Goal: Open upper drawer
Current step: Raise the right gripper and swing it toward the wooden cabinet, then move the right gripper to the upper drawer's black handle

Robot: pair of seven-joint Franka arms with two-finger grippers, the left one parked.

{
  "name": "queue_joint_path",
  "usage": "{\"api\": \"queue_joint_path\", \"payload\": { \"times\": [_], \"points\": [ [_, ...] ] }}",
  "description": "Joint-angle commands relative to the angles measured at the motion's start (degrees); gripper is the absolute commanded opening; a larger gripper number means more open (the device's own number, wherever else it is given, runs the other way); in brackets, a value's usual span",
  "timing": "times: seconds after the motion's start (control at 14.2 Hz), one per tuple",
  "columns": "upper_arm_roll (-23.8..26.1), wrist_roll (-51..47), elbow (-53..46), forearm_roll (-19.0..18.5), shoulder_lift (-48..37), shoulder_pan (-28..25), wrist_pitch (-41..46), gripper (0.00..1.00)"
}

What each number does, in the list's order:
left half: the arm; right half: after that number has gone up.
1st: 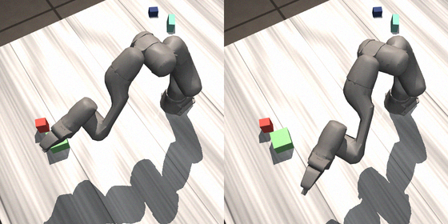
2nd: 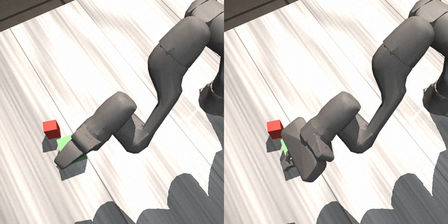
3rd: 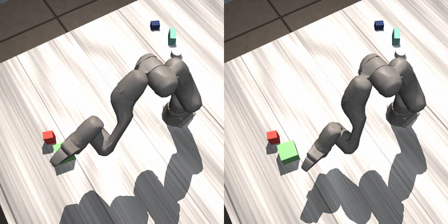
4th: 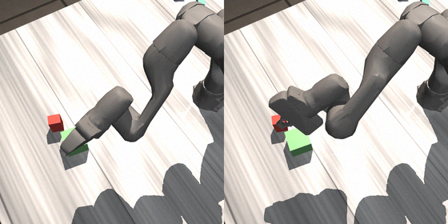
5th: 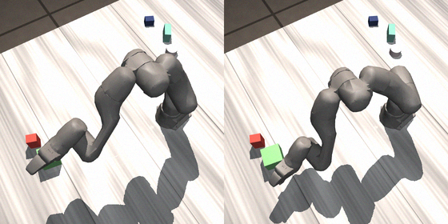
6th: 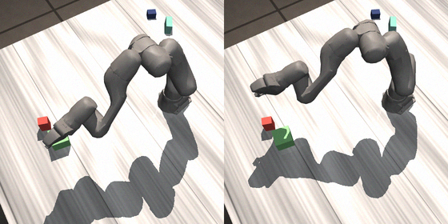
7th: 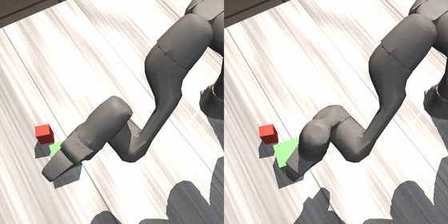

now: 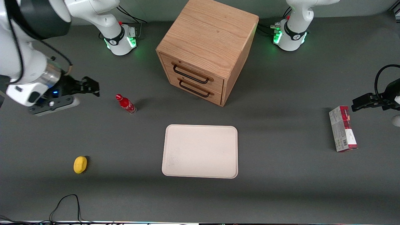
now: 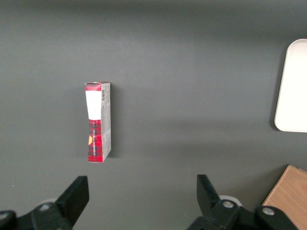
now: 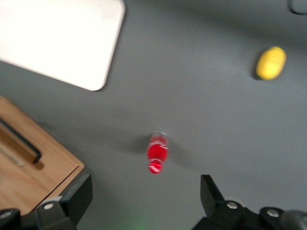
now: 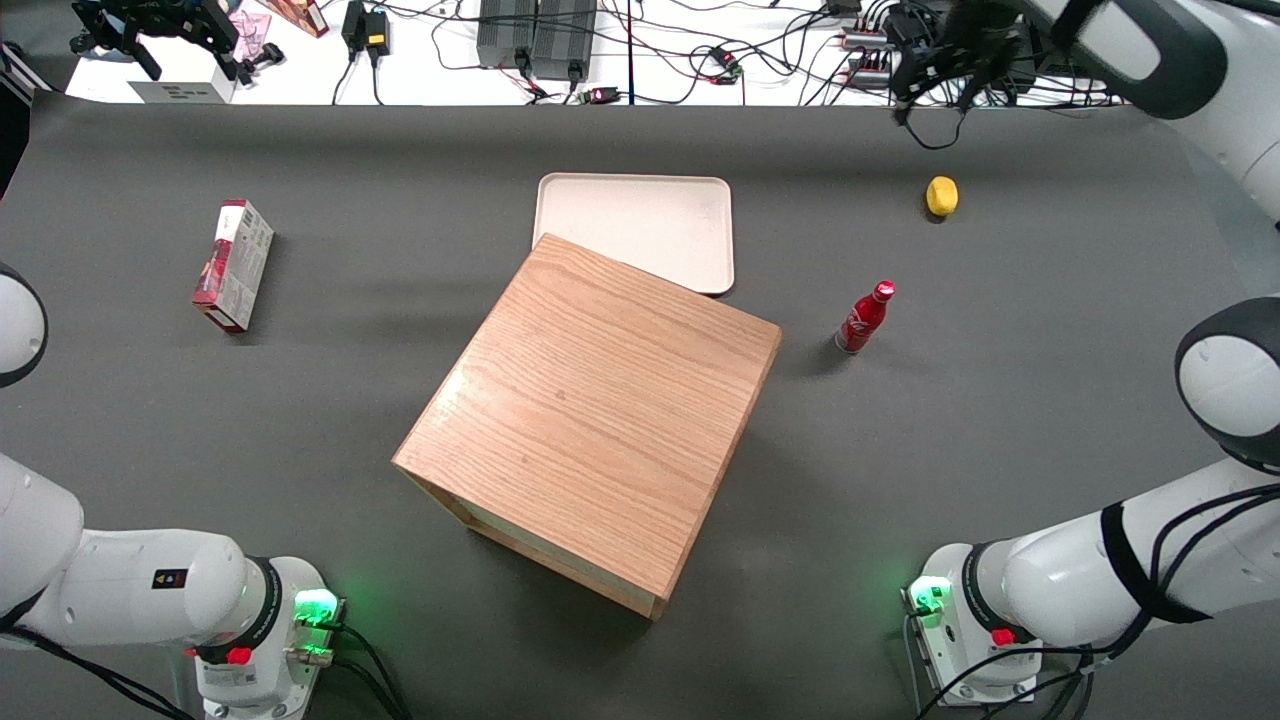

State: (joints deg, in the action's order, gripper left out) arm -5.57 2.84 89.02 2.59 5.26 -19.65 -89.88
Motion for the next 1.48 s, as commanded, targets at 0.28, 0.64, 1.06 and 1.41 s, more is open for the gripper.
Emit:
{"api": "queue_joint_path", "payload": {
  "times": [0.28,0.64,1.06,1.41],
  "points": [
    [-0.75,0.76,-3.84,1.46,4.57,-16.8,0.5,1.0],
    [-0.75,1.02,-6.13,1.46,7.57,-25.16,-0.02,1.0],
    [-0.58,6.79,-6.93,2.42,9.32,-29.13,-2.57,1.0],
    [-0.93,10.42,-6.58,6.81,9.5,-28.42,-2.84,1.0]
  ]
}}
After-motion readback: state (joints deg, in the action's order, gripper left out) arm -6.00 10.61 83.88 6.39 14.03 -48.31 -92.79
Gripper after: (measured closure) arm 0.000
